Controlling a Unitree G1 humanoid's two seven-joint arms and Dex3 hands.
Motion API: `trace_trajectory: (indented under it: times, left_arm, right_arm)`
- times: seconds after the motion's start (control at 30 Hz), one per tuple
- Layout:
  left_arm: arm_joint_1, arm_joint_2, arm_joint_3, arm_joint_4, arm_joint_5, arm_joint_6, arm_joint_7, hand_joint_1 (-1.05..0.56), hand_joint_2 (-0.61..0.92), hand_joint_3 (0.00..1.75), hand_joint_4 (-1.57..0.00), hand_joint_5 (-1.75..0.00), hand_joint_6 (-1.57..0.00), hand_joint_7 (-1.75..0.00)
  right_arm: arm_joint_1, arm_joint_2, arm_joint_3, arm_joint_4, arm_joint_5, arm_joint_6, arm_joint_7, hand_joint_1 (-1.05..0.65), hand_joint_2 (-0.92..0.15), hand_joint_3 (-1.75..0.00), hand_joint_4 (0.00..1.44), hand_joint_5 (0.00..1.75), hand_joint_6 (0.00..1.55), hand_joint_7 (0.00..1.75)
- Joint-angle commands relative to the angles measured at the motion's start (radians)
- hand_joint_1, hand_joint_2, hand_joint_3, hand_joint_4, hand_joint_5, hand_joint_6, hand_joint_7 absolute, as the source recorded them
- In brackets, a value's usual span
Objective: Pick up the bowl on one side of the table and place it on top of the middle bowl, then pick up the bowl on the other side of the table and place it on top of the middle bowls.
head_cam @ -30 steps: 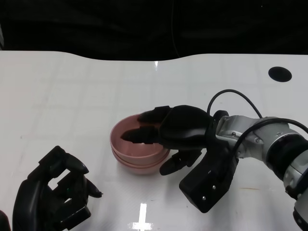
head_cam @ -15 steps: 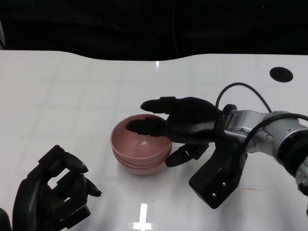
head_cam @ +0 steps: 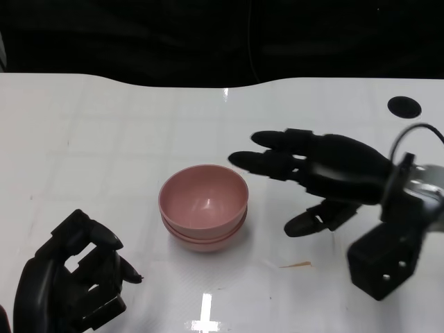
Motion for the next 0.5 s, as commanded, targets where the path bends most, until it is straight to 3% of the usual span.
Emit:
trace_trajectory:
  times: [0.03, 0.2, 0.23, 0.4, 0.5]
  left_arm:
    - [0.001, 0.014, 0.009, -0.003, -0.006, -0.007, -0.007, 0.07, 0.71, 1.24, -0.67, -1.75, -0.53, -1.75]
    - [0.004, 0.019, 0.016, -0.001, -0.01, -0.024, -0.018, 0.06, 0.69, 1.27, -0.73, -1.75, -0.57, -1.75]
    - [0.005, 0.021, 0.016, -0.003, -0.008, -0.024, -0.016, 0.06, 0.68, 1.28, -0.74, -1.75, -0.58, -1.75]
    - [0.007, 0.029, 0.019, -0.006, -0.013, -0.022, -0.019, 0.05, 0.67, 1.29, -0.74, -1.75, -0.58, -1.75]
    - [0.009, 0.034, 0.019, -0.013, -0.007, -0.013, -0.015, 0.05, 0.67, 1.29, -0.74, -1.75, -0.58, -1.75]
  right_arm:
    - [0.12, -0.035, -0.102, -0.08, 0.139, -0.013, 0.026, -0.69, -0.92, -0.29, 0.12, 0.05, 0.19, 0.04]
    - [0.318, -0.02, -0.228, -0.212, 0.422, 0.015, 0.134, -0.53, -0.92, -0.2, 0.26, 0.07, 0.28, 0.03]
    - [0.356, -0.007, -0.25, -0.247, 0.492, 0.038, 0.166, -0.47, -0.92, -0.15, 0.36, 0.1, 0.36, 0.05]
    - [0.528, 0.052, -0.324, -0.472, 0.784, 0.253, 0.317, -0.41, -0.92, -0.16, 0.64, 0.12, 0.6, 0.07]
    - [0.627, 0.087, -0.369, -0.63, 0.931, 0.437, 0.361, -0.39, -0.92, -0.14, 0.83, 0.17, 0.72, 0.08]
